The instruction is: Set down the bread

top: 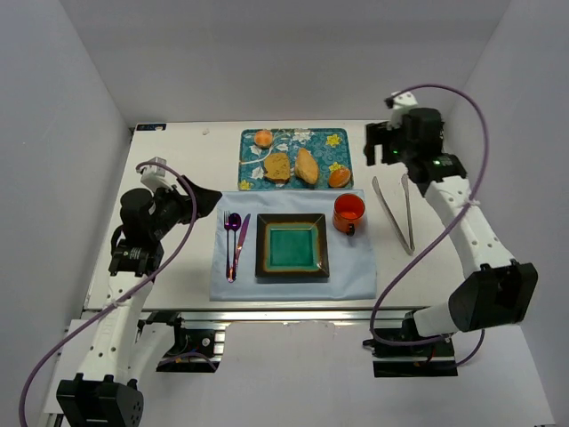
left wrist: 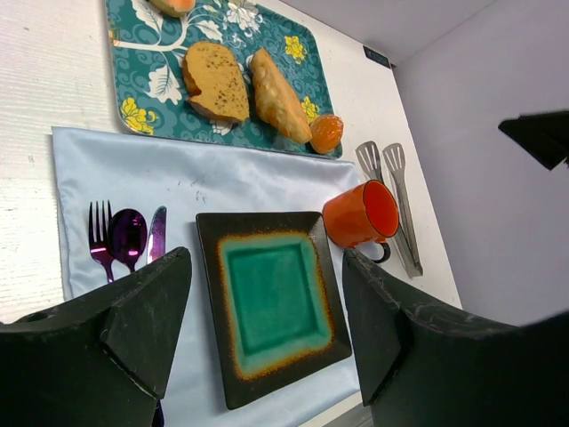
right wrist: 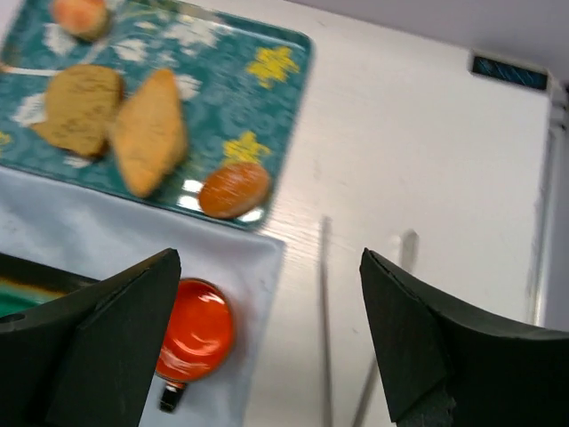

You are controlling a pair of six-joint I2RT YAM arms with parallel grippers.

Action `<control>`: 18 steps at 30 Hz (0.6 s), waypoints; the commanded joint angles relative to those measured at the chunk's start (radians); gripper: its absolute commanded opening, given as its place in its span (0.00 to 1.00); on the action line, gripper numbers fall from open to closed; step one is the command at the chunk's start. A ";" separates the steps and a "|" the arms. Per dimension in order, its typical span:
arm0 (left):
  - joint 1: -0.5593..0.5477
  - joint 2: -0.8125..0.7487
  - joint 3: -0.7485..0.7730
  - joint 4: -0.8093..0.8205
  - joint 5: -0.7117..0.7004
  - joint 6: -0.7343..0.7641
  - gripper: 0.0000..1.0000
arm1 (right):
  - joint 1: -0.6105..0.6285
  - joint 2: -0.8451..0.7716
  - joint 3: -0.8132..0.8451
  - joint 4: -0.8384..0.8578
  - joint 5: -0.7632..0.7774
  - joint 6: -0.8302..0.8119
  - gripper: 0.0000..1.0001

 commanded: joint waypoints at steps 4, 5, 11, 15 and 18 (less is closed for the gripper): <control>0.001 0.026 0.018 0.071 0.035 -0.003 0.78 | -0.347 -0.068 -0.140 -0.108 -0.317 -0.180 0.57; 0.001 0.026 0.019 0.074 0.038 -0.004 0.78 | -0.371 -0.068 -0.175 -0.134 -0.356 -0.207 0.21; 0.001 0.021 0.013 0.085 0.047 0.003 0.76 | -0.423 -0.139 -0.379 -0.148 -0.321 -0.330 0.55; 0.001 -0.002 -0.022 0.099 0.050 -0.008 0.76 | -0.423 -0.177 -0.480 -0.104 -0.276 -0.343 0.89; 0.001 -0.003 -0.042 0.104 0.062 -0.012 0.76 | -0.423 -0.159 -0.535 -0.082 -0.246 -0.370 0.89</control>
